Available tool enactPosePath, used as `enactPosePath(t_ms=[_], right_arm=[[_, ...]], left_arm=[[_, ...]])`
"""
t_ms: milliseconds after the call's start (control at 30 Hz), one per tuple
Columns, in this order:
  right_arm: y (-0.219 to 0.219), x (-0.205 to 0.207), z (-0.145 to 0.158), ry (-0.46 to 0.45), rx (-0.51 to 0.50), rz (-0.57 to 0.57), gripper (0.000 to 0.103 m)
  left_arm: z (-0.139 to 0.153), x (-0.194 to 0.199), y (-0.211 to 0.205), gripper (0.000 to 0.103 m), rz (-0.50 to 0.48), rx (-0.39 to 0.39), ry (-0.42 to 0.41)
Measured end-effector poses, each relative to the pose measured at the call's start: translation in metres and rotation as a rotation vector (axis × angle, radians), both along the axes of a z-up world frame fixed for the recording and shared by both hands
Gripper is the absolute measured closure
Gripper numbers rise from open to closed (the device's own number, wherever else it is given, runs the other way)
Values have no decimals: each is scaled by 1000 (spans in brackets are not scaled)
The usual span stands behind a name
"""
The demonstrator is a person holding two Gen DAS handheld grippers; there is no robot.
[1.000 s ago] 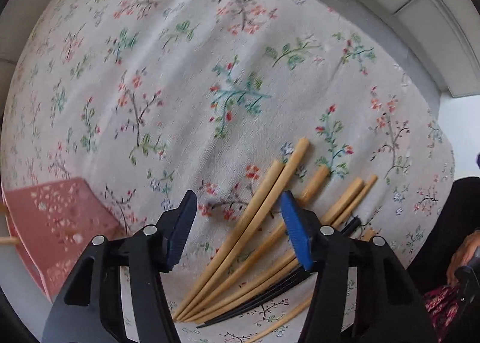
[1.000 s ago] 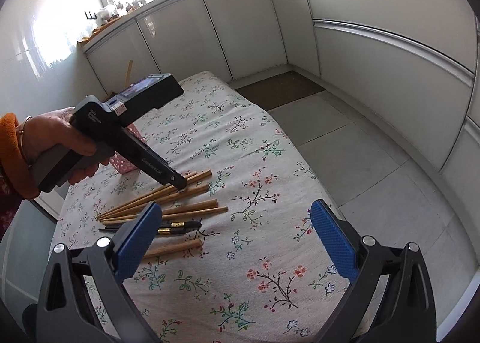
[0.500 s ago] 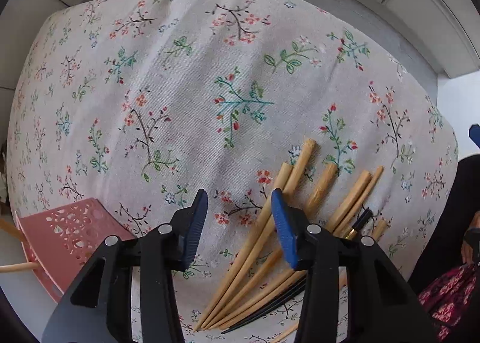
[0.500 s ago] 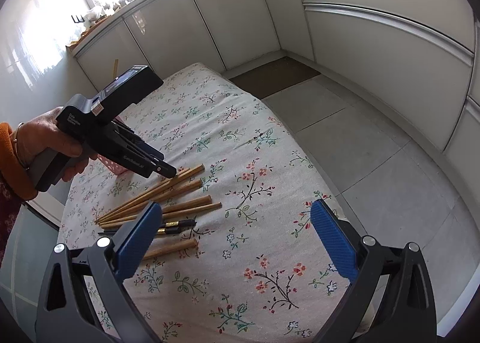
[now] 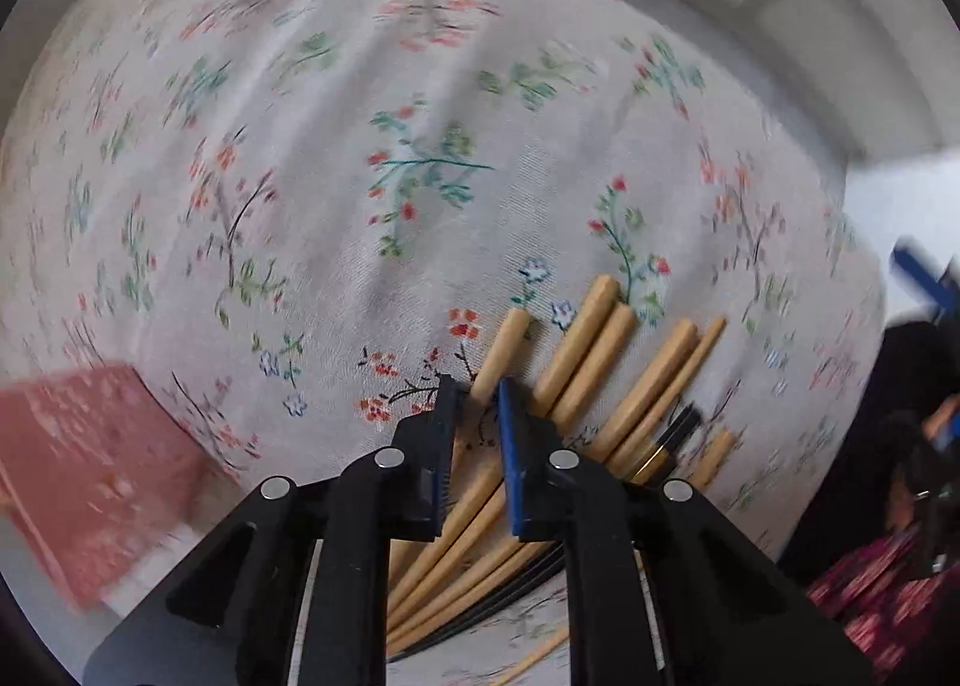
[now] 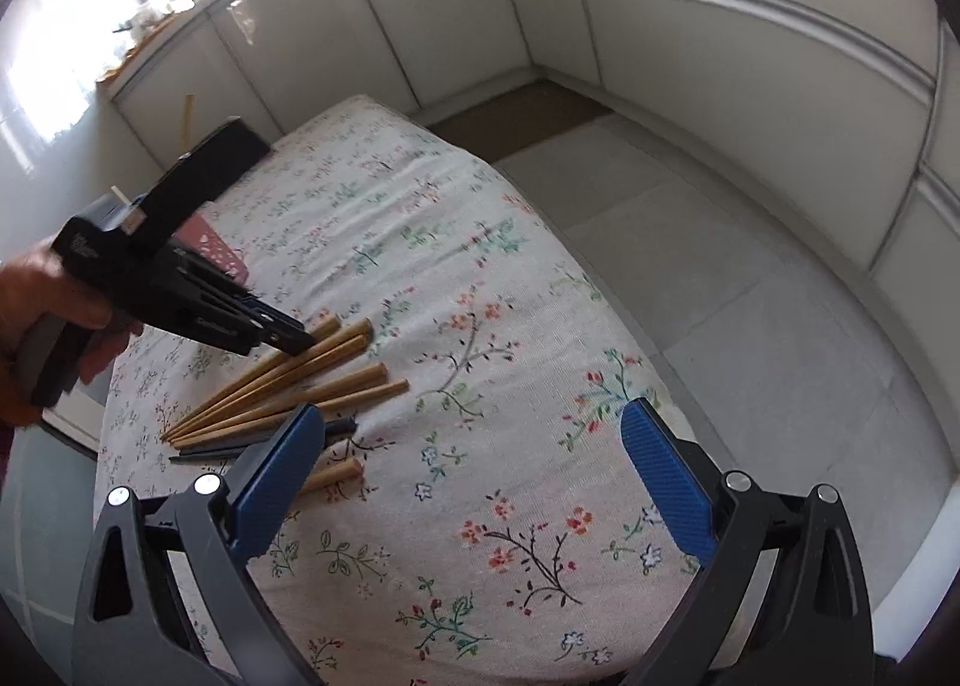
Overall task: Organize utensils
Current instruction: 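Lower the left tool to the chopstick pile and grasp another wooden chopstick, then grasp another wooden chopstick with the right tool while the left tool lifts its chopstick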
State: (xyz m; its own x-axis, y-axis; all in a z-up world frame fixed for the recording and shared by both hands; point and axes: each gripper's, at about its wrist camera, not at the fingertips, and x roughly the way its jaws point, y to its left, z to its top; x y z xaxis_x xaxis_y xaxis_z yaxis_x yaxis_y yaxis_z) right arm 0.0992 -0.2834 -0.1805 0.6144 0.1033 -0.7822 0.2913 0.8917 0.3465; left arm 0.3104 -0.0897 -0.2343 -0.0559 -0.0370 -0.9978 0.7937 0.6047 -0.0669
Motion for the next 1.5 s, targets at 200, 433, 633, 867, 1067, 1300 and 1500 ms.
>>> enactPosePath(t_ms=[200, 433, 633, 867, 1067, 1300, 1500], right_arm=[[9, 23, -22, 238, 224, -73, 9], [50, 50, -36, 469, 350, -161, 43], [90, 65, -36, 577, 244, -260, 41], [133, 85, -31, 582, 31, -281, 75], [107, 71, -34, 523, 174, -179, 94], [72, 54, -44, 517, 257, -113, 95], [59, 52, -47, 519, 292, -69, 95]], left_arm=[[38, -23, 53, 91, 131, -216, -226], [123, -76, 109, 93, 174, -345, -456], [181, -99, 152, 94, 231, -444, -597], [212, -114, 183, 94, 282, -570, -642], [160, -100, 152, 93, 238, -488, -439], [50, -35, 103, 83, 276, -202, -185], [6, -6, 80, 76, 256, -51, -152]])
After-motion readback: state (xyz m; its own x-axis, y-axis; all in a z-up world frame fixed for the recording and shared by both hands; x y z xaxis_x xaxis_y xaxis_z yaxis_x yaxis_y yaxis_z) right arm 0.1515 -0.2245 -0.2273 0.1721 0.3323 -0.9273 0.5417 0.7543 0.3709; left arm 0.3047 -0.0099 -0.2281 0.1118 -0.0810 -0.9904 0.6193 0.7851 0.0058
